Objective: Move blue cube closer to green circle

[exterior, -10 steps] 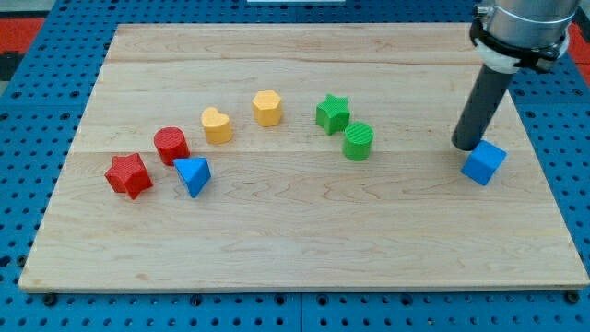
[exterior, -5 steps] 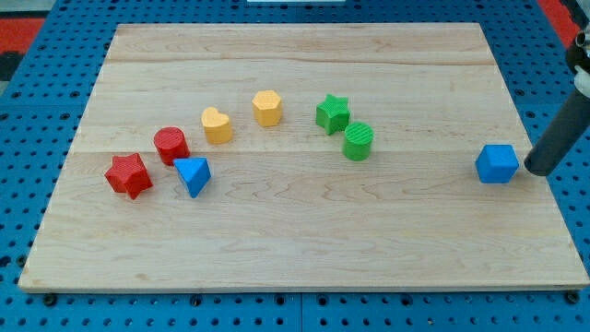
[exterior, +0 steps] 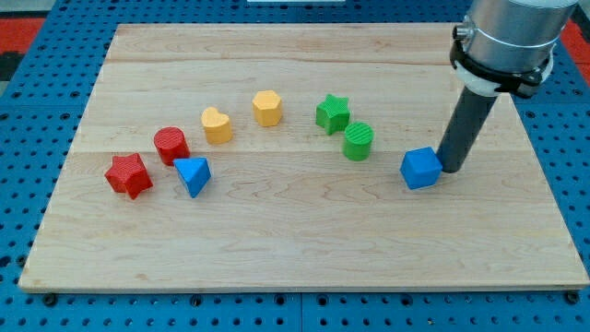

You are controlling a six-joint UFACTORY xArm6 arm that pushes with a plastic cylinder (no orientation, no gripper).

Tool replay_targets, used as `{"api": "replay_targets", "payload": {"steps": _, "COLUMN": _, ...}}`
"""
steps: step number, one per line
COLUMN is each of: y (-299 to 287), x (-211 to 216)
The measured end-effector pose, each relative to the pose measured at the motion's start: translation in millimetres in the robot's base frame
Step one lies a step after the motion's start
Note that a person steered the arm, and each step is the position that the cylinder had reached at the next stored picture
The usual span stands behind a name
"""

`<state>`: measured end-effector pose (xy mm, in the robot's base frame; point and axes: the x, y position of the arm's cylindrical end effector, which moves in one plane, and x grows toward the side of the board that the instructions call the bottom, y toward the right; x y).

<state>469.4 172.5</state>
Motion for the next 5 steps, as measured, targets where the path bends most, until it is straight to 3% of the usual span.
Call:
{"api": "replay_targets", "payload": {"steps": 3, "y": -43.4, "x": 34.7}}
{"api": "replay_targets", "payload": {"steps": 4, "y": -37.0, "x": 83.8}}
{"api": "replay_targets", "payload": {"steps": 5, "y": -130.4, "x": 135.4}}
